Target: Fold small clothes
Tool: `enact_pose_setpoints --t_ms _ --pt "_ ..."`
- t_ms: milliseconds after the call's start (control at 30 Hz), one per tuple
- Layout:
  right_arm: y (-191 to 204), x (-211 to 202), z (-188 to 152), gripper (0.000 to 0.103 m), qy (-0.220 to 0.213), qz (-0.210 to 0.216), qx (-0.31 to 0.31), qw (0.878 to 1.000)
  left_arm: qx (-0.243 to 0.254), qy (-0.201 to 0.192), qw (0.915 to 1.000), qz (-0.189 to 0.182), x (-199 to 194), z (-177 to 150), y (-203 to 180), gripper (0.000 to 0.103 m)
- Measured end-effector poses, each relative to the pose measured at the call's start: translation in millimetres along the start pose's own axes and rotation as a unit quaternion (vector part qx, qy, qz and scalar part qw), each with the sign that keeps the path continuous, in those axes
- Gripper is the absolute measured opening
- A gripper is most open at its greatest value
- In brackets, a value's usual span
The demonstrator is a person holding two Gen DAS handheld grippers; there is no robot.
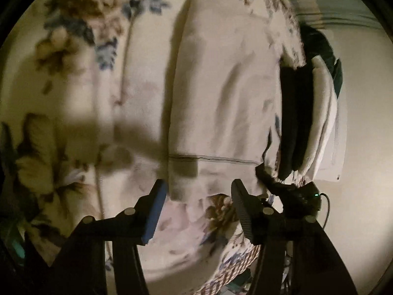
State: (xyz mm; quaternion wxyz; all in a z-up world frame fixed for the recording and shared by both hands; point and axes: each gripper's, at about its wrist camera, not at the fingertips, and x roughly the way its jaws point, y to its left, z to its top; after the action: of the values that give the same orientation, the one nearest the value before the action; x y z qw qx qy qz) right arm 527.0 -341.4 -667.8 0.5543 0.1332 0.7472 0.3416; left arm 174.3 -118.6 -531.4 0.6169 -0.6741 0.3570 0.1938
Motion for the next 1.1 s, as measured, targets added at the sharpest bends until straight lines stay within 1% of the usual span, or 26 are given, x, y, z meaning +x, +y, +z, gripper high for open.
enact_pose_setpoints --t_ms 33,133,200,233,267,300,367,433,467,500,533,567,633,767,867,933,967,1000,1100 --pt "-1 1 1 0.031 0.001 0.000 0.002 1.000 -0.004 0.005 1.0000 -0.006 7 1 2 0.053" --pt "-5 2 0 0.033 0.004 0.004 0.006 1.000 0.012 0.009 0.9999 0.006 31 8 3 0.052" --pt "-3 6 2 0.034 0.005 0.003 0.009 1.000 0.017 0.002 0.9998 0.009 36 10 4 0.048" --pt "-4 7 2 0.034 0.007 0.005 0.012 1.000 0.026 -0.012 0.9995 0.012 32 10 0 0.041" --pt "-5 6 2 0.034 0.008 0.006 0.013 1.000 0.033 -0.017 0.9992 0.014 29 9 -5 0.016" --pt "-5 6 3 0.034 0.008 0.007 0.013 1.000 0.046 -0.022 0.9985 0.022 26 7 -9 0.008" --pt "-2 5 2 0.034 0.005 0.006 0.007 1.000 0.062 -0.034 0.9973 0.017 17 4 -16 0.008" --pt "4 6 1 0.034 0.000 0.001 -0.004 1.000 0.070 -0.037 0.9968 0.011 13 3 -22 0.008" --pt "8 6 0 0.030 -0.006 -0.007 -0.014 1.000 0.073 -0.037 0.9966 0.011 14 3 -25 0.008" --pt "11 4 -1 0.018 -0.018 -0.009 -0.022 1.000 0.073 -0.039 0.9965 0.009 12 5 -28 0.007" --pt "13 2 -2 0.016 -0.022 -0.010 -0.018 1.000 0.073 -0.039 0.9966 0.005 12 6 -30 0.007" --pt "15 0 -2 0.015 -0.026 -0.009 -0.015 1.000 0.074 -0.040 0.9965 0.005 13 7 -34 0.007" --pt "19 -9 -3 0.014 -0.039 -0.008 -0.009 0.999 0.073 -0.040 0.9965 -0.006 7 10 -41 0.007" --pt "38 -26 -4 0.014 -0.059 -0.006 -0.008 0.998 0.077 -0.041 0.9960 -0.022 -8 15 -54 0.007" --pt "61 -39 0 0.014 -0.072 -0.009 -0.013 0.997 0.073 -0.046 0.9954 -0.042 -21 29 -65 0.007" --pt "83 -45 7 0.014 -0.080 -0.010 -0.018 0.997 0.063 -0.047 0.9951 -0.060 -28 46 -72 0.007" --pt "95 -47 11 0.014 -0.084 -0.012 -0.021 0.996 0.063 -0.047 0.9950 -0.061 -32 50 -72 0.007" --pt "107 -47 17 0.013 -0.088 -0.016 -0.024 0.996 0.058 -0.050 0.9945 -0.071 -36 63 -76 0.007" --pt "151 -39 43 0.013 -0.092 -0.026 -0.036 0.995 0.049 -0.060 0.9933 -0.085 -46 98 -80 0.007"
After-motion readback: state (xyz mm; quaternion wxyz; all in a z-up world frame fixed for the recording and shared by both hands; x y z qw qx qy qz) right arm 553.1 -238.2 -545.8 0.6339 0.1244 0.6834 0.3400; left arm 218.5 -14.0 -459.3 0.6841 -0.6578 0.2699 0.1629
